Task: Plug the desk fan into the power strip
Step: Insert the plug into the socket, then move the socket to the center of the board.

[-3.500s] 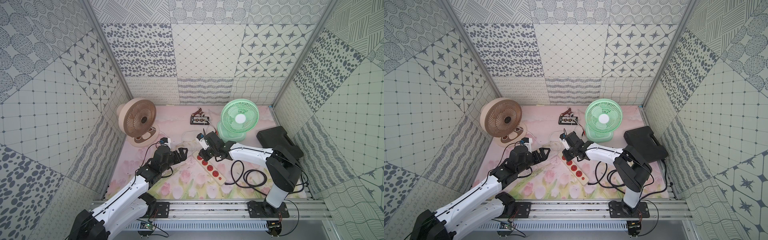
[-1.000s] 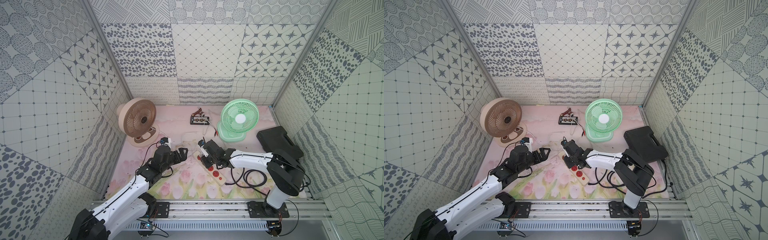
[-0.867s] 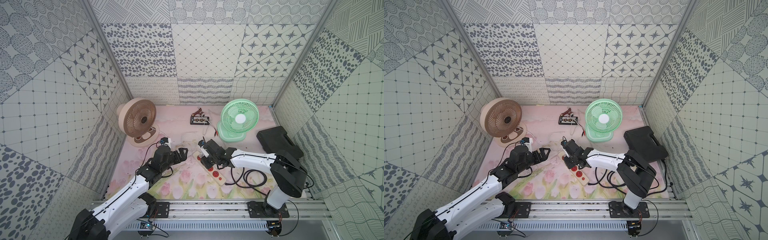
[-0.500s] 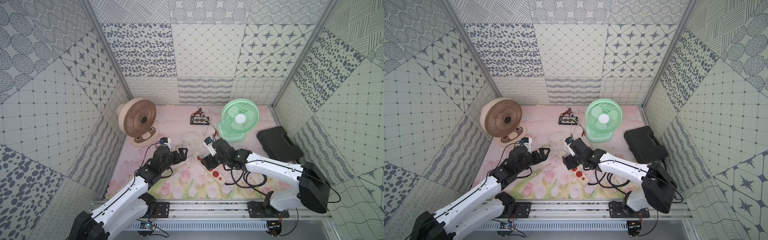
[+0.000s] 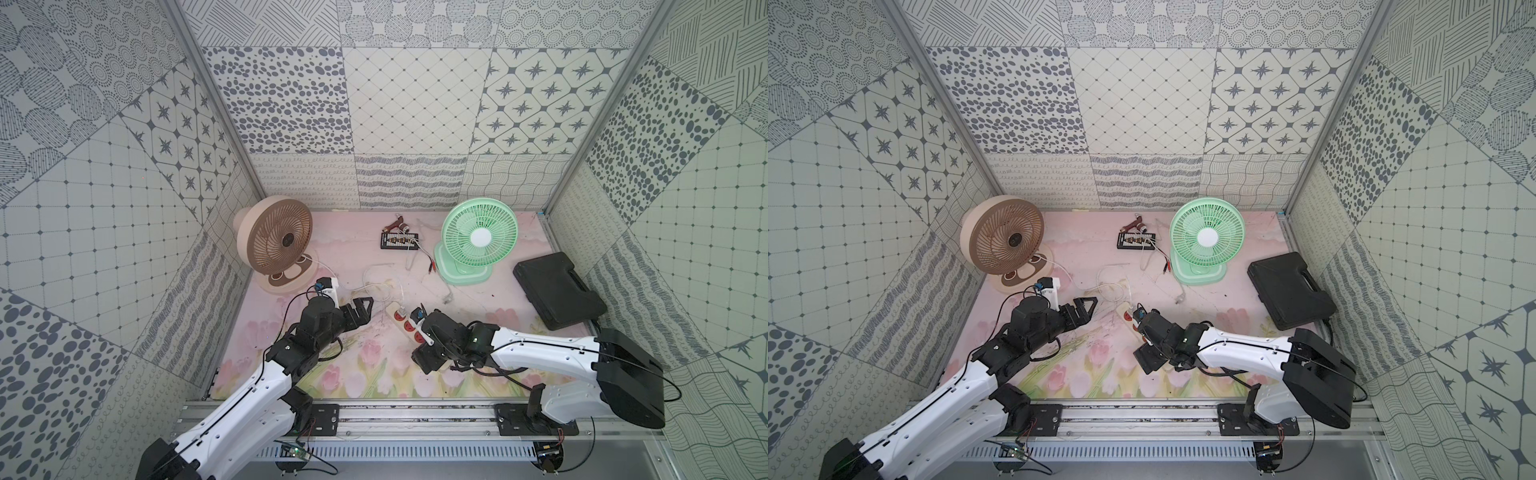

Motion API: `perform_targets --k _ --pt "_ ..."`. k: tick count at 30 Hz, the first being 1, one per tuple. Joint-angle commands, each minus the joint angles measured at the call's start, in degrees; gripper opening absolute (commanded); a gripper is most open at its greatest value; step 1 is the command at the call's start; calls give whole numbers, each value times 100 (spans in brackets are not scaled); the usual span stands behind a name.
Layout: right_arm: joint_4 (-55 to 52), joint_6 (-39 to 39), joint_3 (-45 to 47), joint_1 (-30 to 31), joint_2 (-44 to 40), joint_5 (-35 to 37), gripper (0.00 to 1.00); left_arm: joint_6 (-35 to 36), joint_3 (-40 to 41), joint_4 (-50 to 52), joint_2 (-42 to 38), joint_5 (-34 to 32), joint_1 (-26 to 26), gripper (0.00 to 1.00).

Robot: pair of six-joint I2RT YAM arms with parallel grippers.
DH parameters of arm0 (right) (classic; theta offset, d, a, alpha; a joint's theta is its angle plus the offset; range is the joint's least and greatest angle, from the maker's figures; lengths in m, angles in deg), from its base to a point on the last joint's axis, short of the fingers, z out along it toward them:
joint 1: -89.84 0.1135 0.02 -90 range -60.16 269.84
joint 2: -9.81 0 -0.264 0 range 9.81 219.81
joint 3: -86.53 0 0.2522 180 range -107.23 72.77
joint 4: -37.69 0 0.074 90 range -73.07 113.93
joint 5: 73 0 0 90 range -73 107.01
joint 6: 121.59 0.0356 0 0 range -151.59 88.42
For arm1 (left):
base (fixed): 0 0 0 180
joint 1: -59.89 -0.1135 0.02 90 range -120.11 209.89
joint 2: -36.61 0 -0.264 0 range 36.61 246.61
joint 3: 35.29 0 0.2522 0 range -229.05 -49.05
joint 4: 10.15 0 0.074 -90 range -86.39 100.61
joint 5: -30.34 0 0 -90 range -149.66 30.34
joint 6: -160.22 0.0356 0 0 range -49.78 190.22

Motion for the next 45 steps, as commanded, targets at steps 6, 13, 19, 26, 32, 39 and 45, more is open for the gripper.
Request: perform_targets --k 6,13,19,26,32,39,45 --pt "59 590 -23 156 335 908 75 -3 -15 -81 -73 -52 -11 99" --pt "53 614 -54 203 367 967 59 -7 -27 -74 -67 -28 -12 99" --pt "146 804 -216 292 759 919 39 -12 -27 -68 -60 -21 -12 100" --pt "102 1054 -758 312 1344 1039 38 -9 -57 -34 -69 -14 -16 99" --pt "93 1108 -1316 252 2010 940 38 5 -54 6 -136 -58 -12 99" --pt "141 1010 -1928 39 2561 706 38 5 -56 14 -138 -55 -12 99" --pt "326 915 -2263 -202 2788 461 38 27 -45 11 -136 -94 -17 100"
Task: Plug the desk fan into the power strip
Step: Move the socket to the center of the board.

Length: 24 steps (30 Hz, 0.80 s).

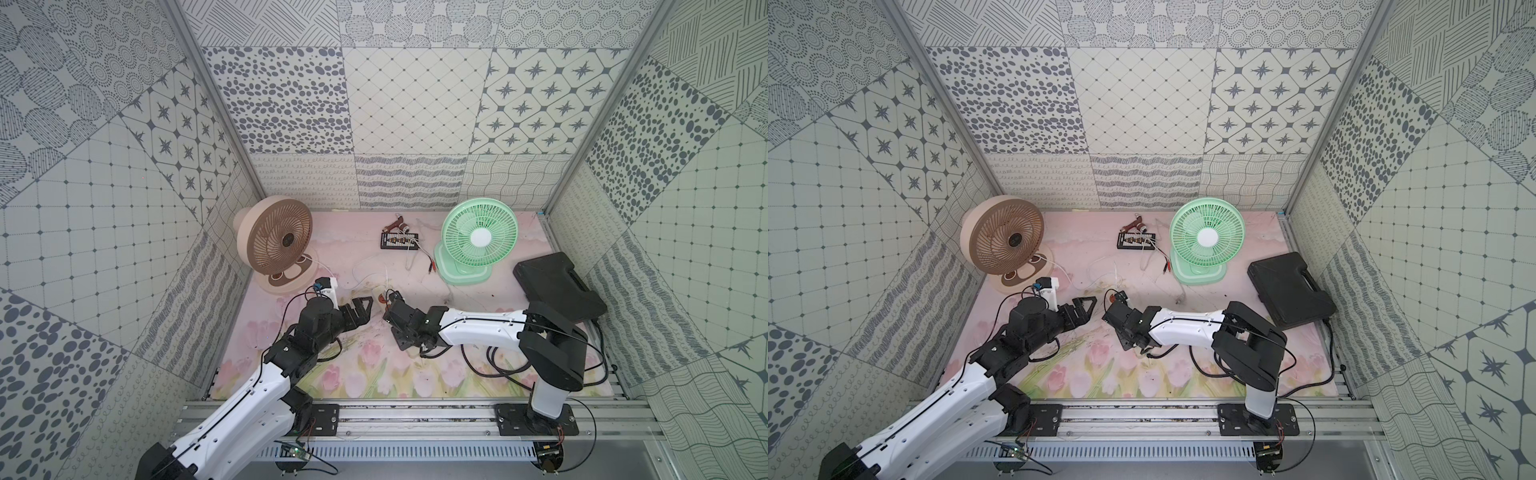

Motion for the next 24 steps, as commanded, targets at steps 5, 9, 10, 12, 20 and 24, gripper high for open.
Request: perform_targets --k 5,9,10,12,20,24 --pt "740 15 77 -167 49 -458 55 62 -43 -12 -15 -125 -11 99" --pt "744 7 350 -174 -657 -441 70 102 -56 -22 -18 -139 -7 99" --pt "742 -13 402 -164 -846 -422 74 111 -45 -27 -24 -151 -10 99" --pt "749 -58 510 -181 -1163 -402 80 140 -14 -44 -77 -178 -12 99" --pt "734 -200 1221 -359 -2767 -563 97 294 10 34 -321 -301 10 99" --pt "692 152 1629 -426 -3737 77 97 368 1 12 -335 -299 56 100"
